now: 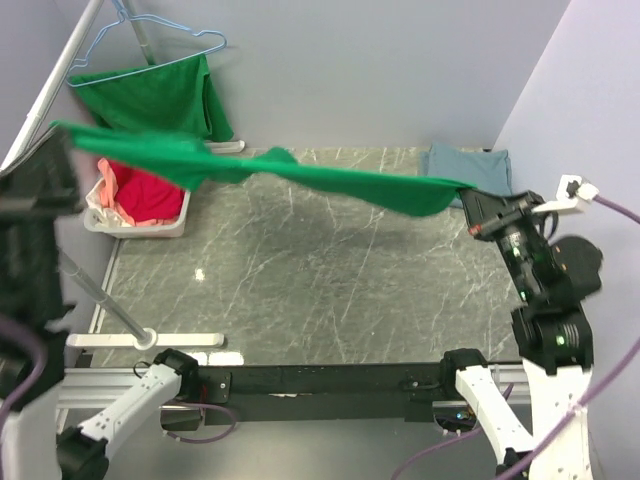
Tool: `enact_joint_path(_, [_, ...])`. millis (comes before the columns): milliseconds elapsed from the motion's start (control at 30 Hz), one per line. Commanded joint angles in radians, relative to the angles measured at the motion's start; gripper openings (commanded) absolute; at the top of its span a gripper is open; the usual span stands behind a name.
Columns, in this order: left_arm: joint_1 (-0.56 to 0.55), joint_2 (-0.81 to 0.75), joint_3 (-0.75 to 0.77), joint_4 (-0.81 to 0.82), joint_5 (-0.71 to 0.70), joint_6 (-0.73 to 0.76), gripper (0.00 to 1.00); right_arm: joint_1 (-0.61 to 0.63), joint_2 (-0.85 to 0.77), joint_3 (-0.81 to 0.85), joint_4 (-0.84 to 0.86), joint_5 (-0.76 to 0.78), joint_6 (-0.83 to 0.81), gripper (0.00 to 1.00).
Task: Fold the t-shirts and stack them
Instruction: Flatten the tshirt out
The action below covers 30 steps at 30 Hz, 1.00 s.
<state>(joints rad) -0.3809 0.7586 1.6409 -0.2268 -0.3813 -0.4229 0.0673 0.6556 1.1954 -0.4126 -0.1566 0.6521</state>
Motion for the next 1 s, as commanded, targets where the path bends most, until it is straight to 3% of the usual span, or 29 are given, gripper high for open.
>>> enact_joint_path(0, [0.004, -0.062, -0.015, -0.042, -0.016, 0.045, 0.01, -0.006, -0.048, -0.002, -0.063, -0.012, -0.039, 0.00])
enact_joint_path(267, [0.004, 0.054, 0.046, -0.020, -0.042, 0.070, 0.01, -0.006, 0.032, 0.041, 0.003, -0.023, -0.016, 0.00])
enact_joint_path(533, [0.004, 0.444, 0.045, 0.178, -0.091, 0.078, 0.01, -0.006, 0.309, -0.005, 0.187, 0.002, 0.015, 0.00])
enact_joint_path(667, [0.004, 0.718, 0.265, 0.149, -0.129, 0.116, 0.01, -0.006, 0.508, 0.120, 0.203, -0.024, 0.009, 0.00])
enact_joint_path(867, [0.002, 0.866, 0.523, 0.107, -0.140, 0.211, 0.01, -0.006, 0.607, 0.299, 0.141, -0.003, -0.042, 0.00])
enact_joint_path(967, [-0.004, 0.845, 0.533, 0.101, -0.140, 0.231, 0.01, -0.006, 0.579, 0.314, 0.121, 0.008, -0.054, 0.00])
